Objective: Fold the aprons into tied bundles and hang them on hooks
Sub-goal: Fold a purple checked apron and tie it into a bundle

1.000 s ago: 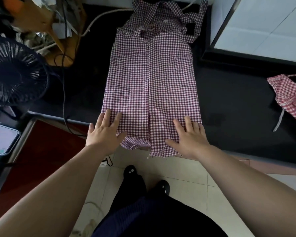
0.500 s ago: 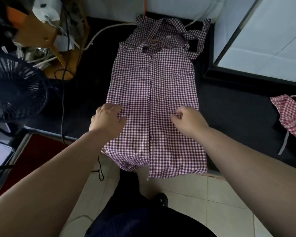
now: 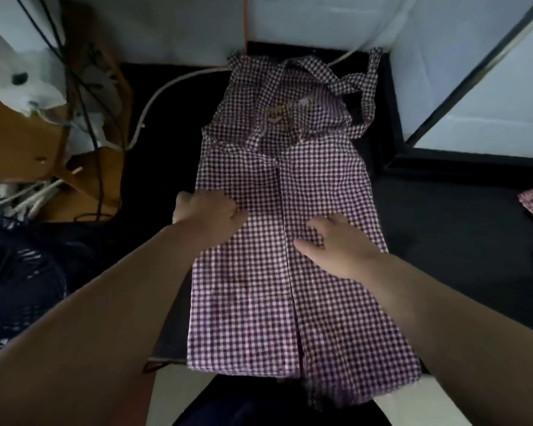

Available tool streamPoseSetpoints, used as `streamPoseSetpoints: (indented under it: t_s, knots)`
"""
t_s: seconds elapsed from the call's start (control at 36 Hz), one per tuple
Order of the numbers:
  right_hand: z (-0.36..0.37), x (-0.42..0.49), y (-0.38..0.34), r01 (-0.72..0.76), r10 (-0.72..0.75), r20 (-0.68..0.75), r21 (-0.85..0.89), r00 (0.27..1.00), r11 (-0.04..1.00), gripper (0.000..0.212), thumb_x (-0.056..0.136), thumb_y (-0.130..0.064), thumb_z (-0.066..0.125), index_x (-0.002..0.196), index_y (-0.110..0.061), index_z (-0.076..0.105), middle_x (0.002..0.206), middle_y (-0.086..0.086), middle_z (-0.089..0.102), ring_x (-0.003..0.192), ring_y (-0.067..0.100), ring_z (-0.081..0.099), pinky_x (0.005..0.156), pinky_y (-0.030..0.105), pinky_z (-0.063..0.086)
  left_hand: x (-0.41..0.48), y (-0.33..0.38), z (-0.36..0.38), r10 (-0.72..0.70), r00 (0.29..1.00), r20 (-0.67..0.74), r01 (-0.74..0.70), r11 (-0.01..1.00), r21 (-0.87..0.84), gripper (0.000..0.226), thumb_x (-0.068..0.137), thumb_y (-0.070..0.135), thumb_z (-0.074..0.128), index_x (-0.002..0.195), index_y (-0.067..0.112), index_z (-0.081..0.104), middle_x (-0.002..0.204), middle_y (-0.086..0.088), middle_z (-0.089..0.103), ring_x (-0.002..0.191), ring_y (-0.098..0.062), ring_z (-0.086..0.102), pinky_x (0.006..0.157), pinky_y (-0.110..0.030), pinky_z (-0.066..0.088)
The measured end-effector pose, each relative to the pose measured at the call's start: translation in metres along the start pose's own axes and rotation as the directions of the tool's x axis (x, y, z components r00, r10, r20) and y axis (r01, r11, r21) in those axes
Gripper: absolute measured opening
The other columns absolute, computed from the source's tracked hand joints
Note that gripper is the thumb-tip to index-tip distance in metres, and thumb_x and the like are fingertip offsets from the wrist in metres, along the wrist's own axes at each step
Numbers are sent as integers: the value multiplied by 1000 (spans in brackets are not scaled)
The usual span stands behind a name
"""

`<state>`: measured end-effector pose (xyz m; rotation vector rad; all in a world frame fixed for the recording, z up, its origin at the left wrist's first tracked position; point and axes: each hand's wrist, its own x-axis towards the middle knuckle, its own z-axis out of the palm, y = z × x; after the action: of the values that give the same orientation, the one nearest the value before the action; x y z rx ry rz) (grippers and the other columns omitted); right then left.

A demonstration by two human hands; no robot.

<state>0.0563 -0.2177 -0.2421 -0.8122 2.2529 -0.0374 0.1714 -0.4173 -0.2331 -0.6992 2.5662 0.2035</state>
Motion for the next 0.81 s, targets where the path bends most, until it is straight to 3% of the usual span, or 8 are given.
streamPoseSetpoints:
  t_s: [0.06,0.14,0.19,0.28,0.36,0.44,0.64,0.81]
  knots:
    - [-1,-2,-3,8,-8,1,-10,1000,1000,53,92,-60,37,124,-20,49,120,3,48,106,21,53,89,34,44,3,1,0,14,998,60,-16,999,38,56,96,58,26,99,21,68,110,-1,61,110,-25,51,100,-43,33]
    - [-16,14,-12,22,-24,-19,-100,1000,995,45,98,-51,29,93,-12,52,86,-2,51,87,18,50,77,30,37,5,3,6,82,997,-1,-82,996,25,44,95,54,37,98,21,66,110,-1,60,116,-26,47,99,-40,38]
    - [-32,29,-20,59,-66,-169,-51,983,997,35,98,-43,34,89,-14,51,99,4,59,94,21,54,78,28,37,8,6,11,109,988,-107,-120,987,-110,26,93,45,49,105,23,58,120,0,51,122,-25,41,101,-38,38]
    - [-50,50,-33,196,-156,-363,77,919,978,33,95,-34,50,117,-11,57,121,9,58,110,23,54,88,28,41,14,13,14,113,985,-130,-150,937,-316,66,87,31,63,144,25,32,150,0,24,138,-24,24,112,-40,28]
    - [-59,63,-47,307,-233,-340,182,911,934,67,89,-39,61,144,-13,34,140,9,46,127,24,44,102,31,35,24,19,11,114,988,-104,-142,934,-329,91,83,32,66,153,33,8,159,1,5,145,-26,14,116,-46,23]
    - [-55,74,-45,258,-215,-241,163,946,952,78,84,-35,67,147,-17,24,141,12,42,128,28,43,103,34,36,36,20,11,67,997,-26,-72,950,-304,89,87,40,61,152,39,-1,161,0,-4,146,-30,7,116,-48,21]
    - [-54,74,-24,173,-84,-256,347,963,922,59,95,-17,47,149,-24,24,134,7,52,113,24,54,92,24,39,41,23,-1,-30,998,59,49,928,-369,69,94,46,50,152,38,12,159,0,-6,144,-32,8,115,-45,25]
    - [-66,76,-19,208,-185,-100,305,978,929,56,97,-17,43,148,-30,28,152,3,32,134,22,37,111,24,27,40,36,5,-45,996,-83,-9,825,-565,56,90,23,61,142,24,42,146,-8,26,131,-28,37,105,-37,39]
